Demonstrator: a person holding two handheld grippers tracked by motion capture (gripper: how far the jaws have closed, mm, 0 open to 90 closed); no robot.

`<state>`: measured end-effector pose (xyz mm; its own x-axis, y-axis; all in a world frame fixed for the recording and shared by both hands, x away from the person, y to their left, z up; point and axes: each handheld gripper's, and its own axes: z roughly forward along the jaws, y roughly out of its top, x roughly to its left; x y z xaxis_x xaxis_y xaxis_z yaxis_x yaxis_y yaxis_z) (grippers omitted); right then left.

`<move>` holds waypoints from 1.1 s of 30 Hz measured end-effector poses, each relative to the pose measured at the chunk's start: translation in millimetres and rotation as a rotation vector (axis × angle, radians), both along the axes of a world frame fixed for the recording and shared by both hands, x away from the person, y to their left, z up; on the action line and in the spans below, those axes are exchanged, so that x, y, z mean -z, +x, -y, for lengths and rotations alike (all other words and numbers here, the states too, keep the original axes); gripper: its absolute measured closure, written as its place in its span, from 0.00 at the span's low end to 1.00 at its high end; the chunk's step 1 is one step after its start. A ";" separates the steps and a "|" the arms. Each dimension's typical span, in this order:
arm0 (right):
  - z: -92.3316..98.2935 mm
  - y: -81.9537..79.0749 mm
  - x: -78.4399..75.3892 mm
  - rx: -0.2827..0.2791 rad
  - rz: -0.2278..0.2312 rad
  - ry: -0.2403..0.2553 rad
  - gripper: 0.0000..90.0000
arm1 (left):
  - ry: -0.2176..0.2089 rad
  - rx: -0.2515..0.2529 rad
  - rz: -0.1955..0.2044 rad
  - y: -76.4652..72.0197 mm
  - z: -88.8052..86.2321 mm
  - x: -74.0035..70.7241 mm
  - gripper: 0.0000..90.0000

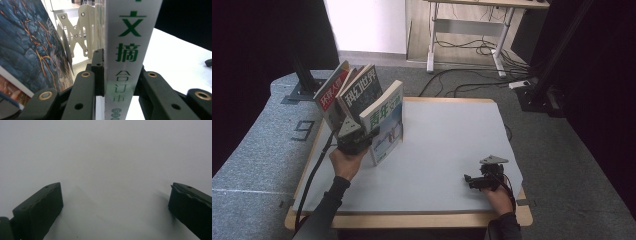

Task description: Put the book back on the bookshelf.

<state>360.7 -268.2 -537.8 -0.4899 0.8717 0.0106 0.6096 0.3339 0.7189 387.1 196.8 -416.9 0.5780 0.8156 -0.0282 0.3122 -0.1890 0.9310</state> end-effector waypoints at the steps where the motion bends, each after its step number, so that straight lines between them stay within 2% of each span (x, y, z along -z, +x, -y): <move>1: 0.0 0.0 0.0 0.000 0.000 0.000 0.00 | 0.000 0.001 0.000 1.2 1.2 0.0 0.82; 17: -0.1 0.0 0.0 0.001 0.000 0.001 0.00 | -0.002 -0.009 -0.001 23.8 19.1 0.2 0.81; 26: -0.1 0.0 0.0 0.001 0.001 0.001 0.00 | 0.018 0.014 -0.016 18.4 18.1 -1.8 0.77; 30: 0.0 0.0 0.0 0.000 0.000 0.001 0.00 | 0.051 0.027 -0.019 12.8 16.7 -3.6 0.74; 33: 0.0 0.0 0.0 0.000 0.001 0.001 0.00 | 0.040 0.038 -0.025 7.6 12.1 -2.7 0.73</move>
<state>360.6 -268.2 -537.8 -0.4900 0.8717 0.0111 0.6092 0.3333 0.7196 394.7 184.7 -414.1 0.6085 0.7935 -0.0106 0.3271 -0.2386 0.9144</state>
